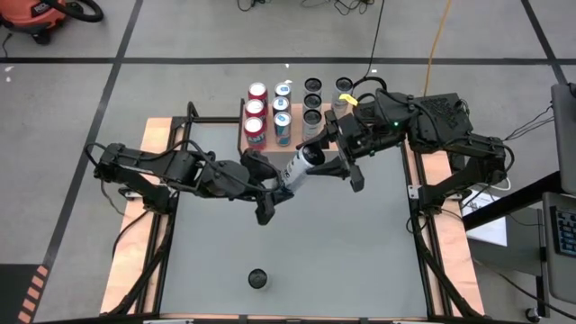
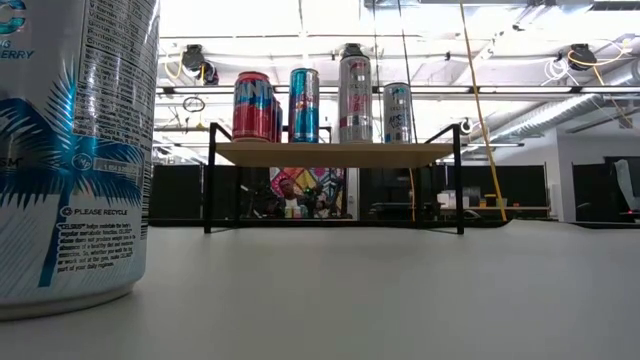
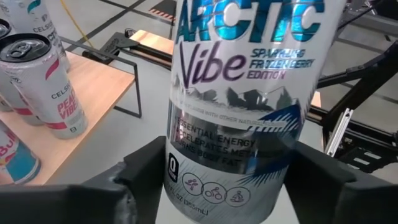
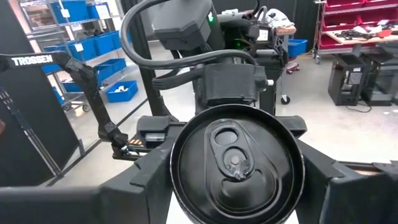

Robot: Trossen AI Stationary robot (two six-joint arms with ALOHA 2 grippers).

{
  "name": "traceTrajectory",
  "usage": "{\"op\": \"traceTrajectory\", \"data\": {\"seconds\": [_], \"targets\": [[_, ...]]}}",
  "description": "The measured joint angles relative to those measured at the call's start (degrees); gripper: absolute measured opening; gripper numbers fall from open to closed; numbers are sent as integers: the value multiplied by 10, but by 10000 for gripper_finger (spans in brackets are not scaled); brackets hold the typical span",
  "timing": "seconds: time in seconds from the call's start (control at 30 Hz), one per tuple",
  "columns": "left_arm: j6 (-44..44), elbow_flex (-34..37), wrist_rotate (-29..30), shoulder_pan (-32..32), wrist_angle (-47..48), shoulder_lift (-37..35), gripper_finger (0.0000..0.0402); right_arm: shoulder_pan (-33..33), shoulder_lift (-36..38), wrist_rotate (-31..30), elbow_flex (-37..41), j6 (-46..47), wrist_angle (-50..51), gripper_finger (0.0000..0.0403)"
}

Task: Place canned beverage on shelf
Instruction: Put the top white-blue soda can on the shelf aligned with the other white-blue soda can

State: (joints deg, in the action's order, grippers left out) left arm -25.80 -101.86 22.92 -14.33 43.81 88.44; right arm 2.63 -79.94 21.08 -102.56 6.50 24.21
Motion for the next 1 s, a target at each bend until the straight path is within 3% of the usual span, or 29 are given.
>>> {"op": "traceTrajectory", "data": {"seconds": [0.13, 0.3, 0.63, 0.83, 1.0], "targets": [[2, 0, -2, 0, 2, 0, 243, 0, 0, -1, 0, 3, 8, 208], [1, 0, -3, 0, 2, 0, 251, 0, 0, -1, 0, 4, 12, 220], [-12, 2, 34, 1, -47, 1, 254, -1, 10, -63, 0, 128, 11, 323], [1, 2, 112, 2, -74, 1, 254, -16, 26, -190, 0, 173, 8, 372], [39, 2, 182, 2, -97, 1, 254, -21, 36, -309, 0, 200, 3, 384]]}}
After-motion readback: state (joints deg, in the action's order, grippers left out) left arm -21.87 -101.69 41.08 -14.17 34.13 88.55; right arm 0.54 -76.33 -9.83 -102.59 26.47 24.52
